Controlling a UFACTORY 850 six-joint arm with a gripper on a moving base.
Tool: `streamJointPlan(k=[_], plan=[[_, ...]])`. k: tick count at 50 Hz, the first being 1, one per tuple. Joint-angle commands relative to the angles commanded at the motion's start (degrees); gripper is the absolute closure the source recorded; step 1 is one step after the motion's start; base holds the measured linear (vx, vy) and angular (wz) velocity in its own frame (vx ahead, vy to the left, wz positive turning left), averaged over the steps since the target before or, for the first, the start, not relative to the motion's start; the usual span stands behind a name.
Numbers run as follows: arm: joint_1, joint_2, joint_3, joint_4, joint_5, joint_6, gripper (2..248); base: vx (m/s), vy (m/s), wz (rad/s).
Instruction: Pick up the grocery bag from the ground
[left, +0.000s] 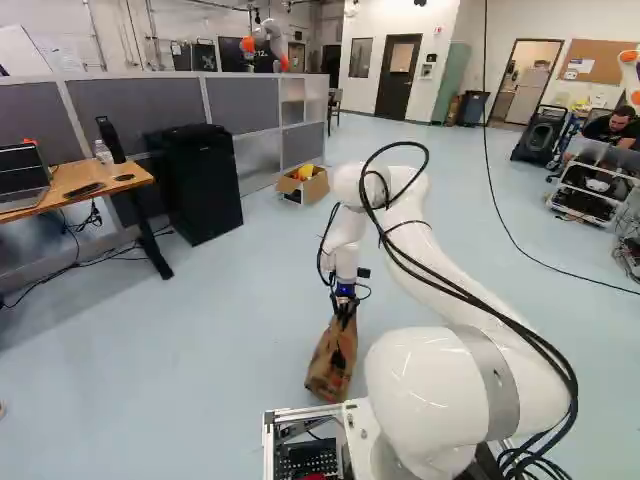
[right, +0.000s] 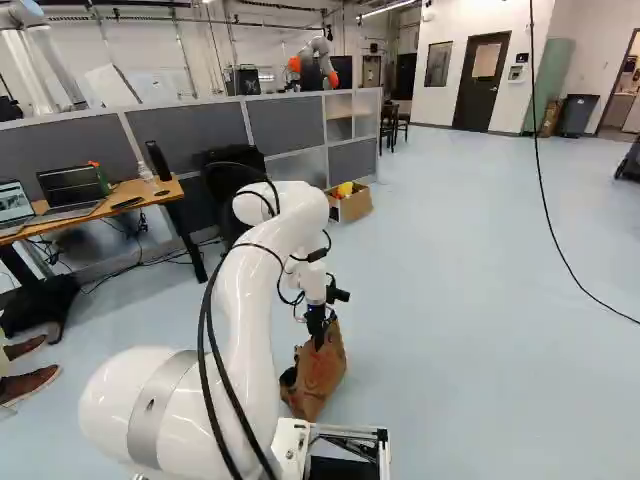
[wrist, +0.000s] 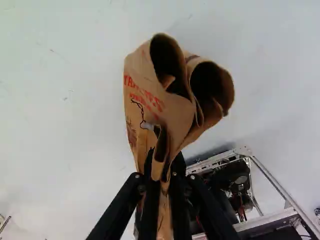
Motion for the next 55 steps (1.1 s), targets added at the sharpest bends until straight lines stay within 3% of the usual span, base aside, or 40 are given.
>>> streamJointPlan(k=[28,55], plan=[[-0.1,12.0,10.4,-1.4,1.3,0.0,229,0.0,0.0,0.0],[-0.1,24.0,20.0,-2.1,7.8,0.0,229,0.0,0.0,0.0]])
